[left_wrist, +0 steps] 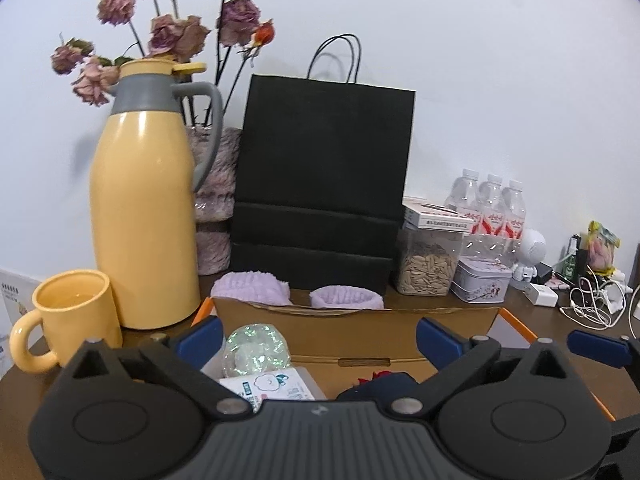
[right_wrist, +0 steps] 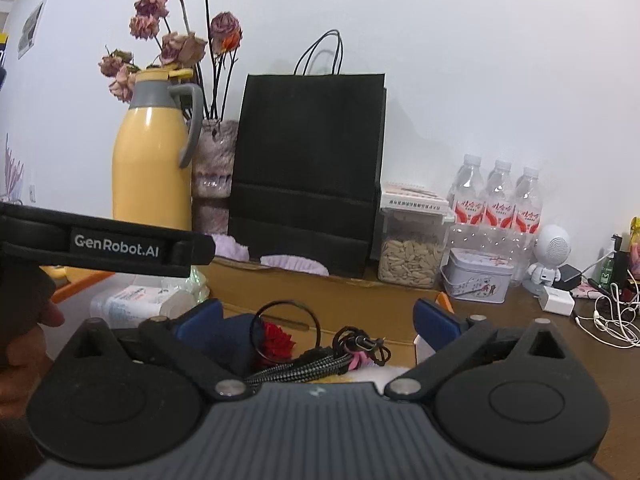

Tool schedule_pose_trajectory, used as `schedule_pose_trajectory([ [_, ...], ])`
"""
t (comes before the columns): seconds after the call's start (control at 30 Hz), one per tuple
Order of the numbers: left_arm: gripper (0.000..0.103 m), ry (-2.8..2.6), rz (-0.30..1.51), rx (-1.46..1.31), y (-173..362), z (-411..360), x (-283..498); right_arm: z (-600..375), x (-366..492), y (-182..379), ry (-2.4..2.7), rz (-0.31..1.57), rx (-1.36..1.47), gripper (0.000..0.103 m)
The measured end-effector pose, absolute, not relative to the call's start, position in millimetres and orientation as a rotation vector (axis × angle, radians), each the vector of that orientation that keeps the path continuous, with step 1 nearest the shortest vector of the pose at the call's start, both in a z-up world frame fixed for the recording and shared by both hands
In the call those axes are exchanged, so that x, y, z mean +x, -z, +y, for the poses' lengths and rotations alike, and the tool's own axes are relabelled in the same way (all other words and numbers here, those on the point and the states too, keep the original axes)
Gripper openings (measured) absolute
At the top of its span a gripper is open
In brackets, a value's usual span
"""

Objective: Organize objects
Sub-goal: 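Hold both open tools above the box, then pull back toward the caps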

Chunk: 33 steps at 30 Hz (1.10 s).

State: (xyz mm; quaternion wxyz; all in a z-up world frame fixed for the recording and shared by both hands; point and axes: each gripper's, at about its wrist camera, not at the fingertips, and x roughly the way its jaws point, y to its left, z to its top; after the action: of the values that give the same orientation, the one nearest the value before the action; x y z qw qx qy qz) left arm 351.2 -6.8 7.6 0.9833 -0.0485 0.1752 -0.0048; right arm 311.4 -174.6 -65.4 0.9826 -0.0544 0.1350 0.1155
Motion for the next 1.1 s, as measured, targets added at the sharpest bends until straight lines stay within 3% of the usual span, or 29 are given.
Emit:
schedule_pose_trajectory([
  [0.47, 0.103, 0.029, 0.289, -0.131, -9.4, 0.6, 324.7, -177.3, 291.4, 62.2, -0.216, 0.233, -0.123, 0.103],
  [1.1, 0.103, 0.033, 0.359, -0.116, 7.1, 5.1, 269.1, -183.9, 233.8, 74.7, -0.231, 0.266, -0.159, 0.103],
])
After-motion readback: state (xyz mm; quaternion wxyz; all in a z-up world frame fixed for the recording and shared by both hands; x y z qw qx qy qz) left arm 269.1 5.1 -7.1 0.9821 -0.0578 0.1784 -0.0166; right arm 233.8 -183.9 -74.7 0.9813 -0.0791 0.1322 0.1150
